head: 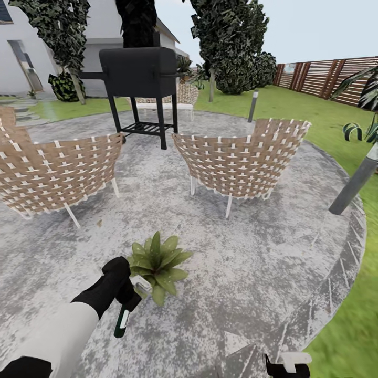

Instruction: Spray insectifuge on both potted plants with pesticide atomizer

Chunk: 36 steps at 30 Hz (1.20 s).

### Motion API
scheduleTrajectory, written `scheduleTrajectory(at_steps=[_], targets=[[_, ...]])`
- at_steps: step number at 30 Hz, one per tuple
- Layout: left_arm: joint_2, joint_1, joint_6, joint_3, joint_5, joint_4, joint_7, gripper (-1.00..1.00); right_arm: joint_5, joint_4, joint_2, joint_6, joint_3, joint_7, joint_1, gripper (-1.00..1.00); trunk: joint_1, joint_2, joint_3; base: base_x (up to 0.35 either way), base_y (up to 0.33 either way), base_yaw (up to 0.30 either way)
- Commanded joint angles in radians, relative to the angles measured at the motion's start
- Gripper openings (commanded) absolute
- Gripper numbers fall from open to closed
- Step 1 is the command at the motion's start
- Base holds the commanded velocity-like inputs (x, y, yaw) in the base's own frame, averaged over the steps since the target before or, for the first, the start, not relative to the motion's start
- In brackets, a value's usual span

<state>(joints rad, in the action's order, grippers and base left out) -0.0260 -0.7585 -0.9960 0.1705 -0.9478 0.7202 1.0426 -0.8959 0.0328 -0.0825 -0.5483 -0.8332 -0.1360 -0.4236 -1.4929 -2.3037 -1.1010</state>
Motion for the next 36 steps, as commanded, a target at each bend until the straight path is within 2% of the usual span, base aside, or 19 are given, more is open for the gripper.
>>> scheduleTrajectory(at_steps=[1,9,11,13,16,20,22,23,24,25,27,29,31,33,35,36], targets=[[-0.002,0.004,-0.004,0.003,-0.012,0.001,0.009,-1.00,-0.011,-0.002,0.000,-0.002,-0.004,-0.008,-0.001,1.00,0.000,0.000,-0.001,0.004,-0.265,-0.015],[-0.020,0.012,-0.004,-0.004,-0.011,-0.036,0.005,-1.00,-0.011,-0.002,0.000,-0.002,-0.004,-0.007,-0.001,1.00,0.000,0.000,-0.001,0.001,-0.058,-0.002],[-0.038,0.035,0.000,-0.007,-0.011,-0.057,0.003,-1.00,-0.011,-0.002,0.000,-0.002,-0.004,-0.008,-0.001,1.00,0.000,0.000,-0.001,0.000,-0.001,0.000],[-0.043,0.067,0.003,-0.009,-0.011,-0.062,-0.001,-1.00,-0.011,-0.002,0.000,-0.002,-0.003,-0.007,-0.001,1.00,0.000,0.000,-0.001,0.000,0.000,0.000],[-0.032,0.083,0.004,-0.022,-0.010,-0.049,-0.022,-1.00,-0.011,-0.002,0.000,-0.002,-0.003,-0.007,0.000,1.00,0.000,0.000,-0.001,0.000,0.000,0.000],[0.029,0.085,0.004,-0.091,-0.007,0.009,-0.100,-1.00,-0.011,-0.002,0.001,-0.002,-0.003,-0.007,0.000,1.00,0.000,0.000,-0.001,0.000,0.000,0.000],[0.042,0.085,0.003,-0.113,-0.007,0.019,-0.124,-1.00,-0.011,-0.002,0.001,-0.002,-0.003,-0.007,0.000,1.00,0.000,0.000,-0.001,0.000,0.000,0.000],[0.044,0.085,0.003,-0.124,-0.007,0.021,-0.131,-1.00,-0.011,-0.002,0.001,-0.002,-0.003,-0.007,0.000,1.00,0.000,0.000,-0.001,0.000,0.000,0.000],[0.041,0.085,0.003,-0.151,-0.007,0.022,-0.142,-1.00,-0.011,-0.002,0.001,-0.002,-0.003,-0.007,0.000,1.00,0.000,0.000,-0.001,0.000,0.000,0.000],[0.033,0.086,0.005,-0.183,-0.008,0.019,-0.149,-1.00,-0.011,-0.002,0.001,-0.002,-0.003,-0.007,-0.001,1.00,0.000,0.000,-0.001,0.000,0.000,0.000],[0.013,0.092,0.011,-0.211,-0.009,0.012,-0.153,-1.00,-0.011,-0.002,0.001,-0.002,-0.003,-0.007,0.000,1.00,0.000,0.000,-0.001,0.000,0.000,0.000],[-0.003,0.116,0.025,-0.219,-0.009,0.010,-0.154,-1.00,-0.011,-0.002,0.001,-0.002,-0.003,-0.007,-0.001,1.00,0.000,0.000,-0.001,0.000,0.000,0.000],[0.001,0.129,0.040,-0.219,-0.008,0.009,-0.155,-1.00,-0.011,-0.002,0.001,-0.002,-0.003,-0.007,-0.001,1.00,0.000,0.000,-0.001,0.000,0.000,0.000],[0.018,0.132,0.043,-0.219,-0.006,0.009,-0.156,-1.00,-0.011,-0.003,0.001,-0.002,-0.003,-0.007,-0.001,1.00,0.000,0.000,-0.001,0.000,0.000,0.000],[0.055,0.132,0.043,-0.220,-0.007,0.012,-0.157,-1.00,-0.011,-0.003,0.002,-0.002,-0.003,-0.007,-0.001,1.00,0.000,0.000,-0.001,0.000,0.000,0.000],[0.063,0.132,0.043,-0.220,-0.008,0.015,-0.159,-1.00,-0.011,-0.003,0.001,-0.002,-0.003,-0.007,-0.001,1.00,0.000,0.000,-0.001,0.000,0.000,0.000]])
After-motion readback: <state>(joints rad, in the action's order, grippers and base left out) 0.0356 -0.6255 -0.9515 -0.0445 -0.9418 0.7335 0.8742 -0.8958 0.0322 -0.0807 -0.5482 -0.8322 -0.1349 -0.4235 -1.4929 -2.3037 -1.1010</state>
